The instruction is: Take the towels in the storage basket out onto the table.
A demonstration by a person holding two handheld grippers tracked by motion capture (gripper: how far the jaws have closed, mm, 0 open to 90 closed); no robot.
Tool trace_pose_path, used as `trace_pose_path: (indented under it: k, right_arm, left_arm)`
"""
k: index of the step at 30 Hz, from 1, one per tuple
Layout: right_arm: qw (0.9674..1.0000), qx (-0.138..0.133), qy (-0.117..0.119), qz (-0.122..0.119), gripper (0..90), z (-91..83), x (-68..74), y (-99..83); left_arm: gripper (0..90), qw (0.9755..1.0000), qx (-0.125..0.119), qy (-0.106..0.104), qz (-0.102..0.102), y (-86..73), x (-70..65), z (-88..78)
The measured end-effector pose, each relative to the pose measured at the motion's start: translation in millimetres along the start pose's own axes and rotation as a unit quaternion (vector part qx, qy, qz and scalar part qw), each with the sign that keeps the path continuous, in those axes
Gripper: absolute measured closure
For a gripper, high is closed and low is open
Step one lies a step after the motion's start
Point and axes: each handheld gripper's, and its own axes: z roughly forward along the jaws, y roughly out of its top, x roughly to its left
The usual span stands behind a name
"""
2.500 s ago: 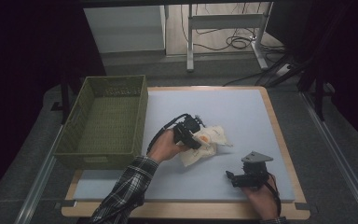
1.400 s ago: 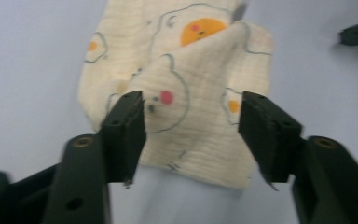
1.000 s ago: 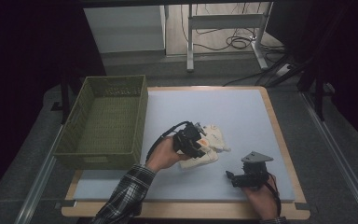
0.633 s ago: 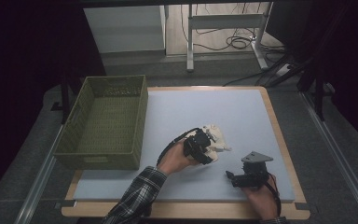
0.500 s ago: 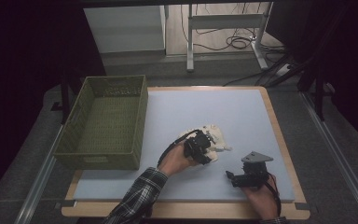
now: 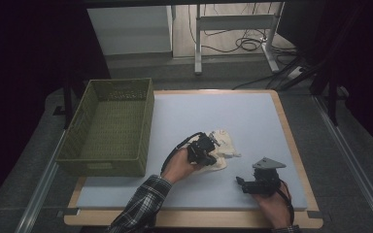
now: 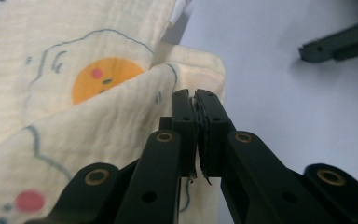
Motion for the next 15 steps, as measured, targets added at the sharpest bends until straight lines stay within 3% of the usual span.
trace_pose_path:
  k: [4,5,8,15]
  right_arm:
    - [0.9999,0.0,-0.013,0.011,29.4,-3.4,1.0,0.6]
    - [0.9998,0.001,-0.014,0.011,35.8,-5.0,1.5,1.4]
    - [0.9999,0.005,-0.008,0.007,42.4,-5.9,3.1,3.2]
    - [0.9993,0.0,0.038,0.0,58.6,-5.0,5.7,13.2]
  left_arm:
    - [87.0,0.9999,-0.01,0.004,-0.001,-2.3,-0.6,-12.9]
    - [87.1,0.9999,-0.011,0.005,0.001,-2.8,-0.5,-15.3]
    - [87.3,0.9998,-0.016,0.01,0.001,-6.2,-0.8,-24.7]
    - [87.3,0.9994,-0.022,0.025,-0.004,-19.0,2.1,-46.0]
